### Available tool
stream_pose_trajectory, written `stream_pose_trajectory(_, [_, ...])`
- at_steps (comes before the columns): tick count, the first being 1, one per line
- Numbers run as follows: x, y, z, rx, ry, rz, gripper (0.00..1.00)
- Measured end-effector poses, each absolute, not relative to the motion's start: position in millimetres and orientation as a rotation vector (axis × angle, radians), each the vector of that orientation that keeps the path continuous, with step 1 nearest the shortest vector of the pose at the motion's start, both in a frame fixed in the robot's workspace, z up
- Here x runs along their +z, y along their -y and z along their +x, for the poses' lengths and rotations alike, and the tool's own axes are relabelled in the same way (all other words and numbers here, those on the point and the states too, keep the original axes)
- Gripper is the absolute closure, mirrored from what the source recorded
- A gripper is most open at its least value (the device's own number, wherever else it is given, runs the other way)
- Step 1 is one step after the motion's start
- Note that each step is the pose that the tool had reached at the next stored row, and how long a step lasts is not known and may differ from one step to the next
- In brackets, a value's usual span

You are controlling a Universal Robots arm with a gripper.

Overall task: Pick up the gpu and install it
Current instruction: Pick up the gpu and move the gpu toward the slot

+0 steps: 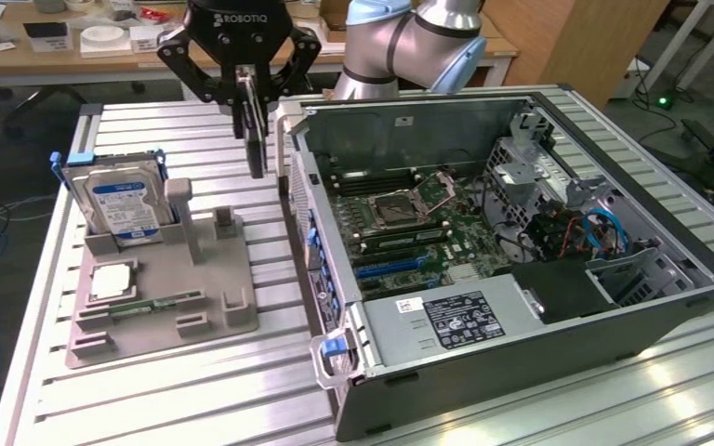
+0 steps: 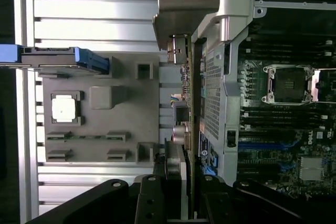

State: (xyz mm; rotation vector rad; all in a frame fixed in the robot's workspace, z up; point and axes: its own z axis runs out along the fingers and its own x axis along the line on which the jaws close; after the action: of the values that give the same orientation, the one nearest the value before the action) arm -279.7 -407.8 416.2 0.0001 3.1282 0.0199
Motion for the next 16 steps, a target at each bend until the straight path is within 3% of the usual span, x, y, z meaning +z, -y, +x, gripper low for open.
stream_pose_trajectory(7, [416.2, 407.9, -264.3, -0.025, -3.128, 0.000, 0.72])
stream_pose_trajectory(16, [415.8, 407.9, -256.3, -0.026, -3.128, 0.000, 0.72])
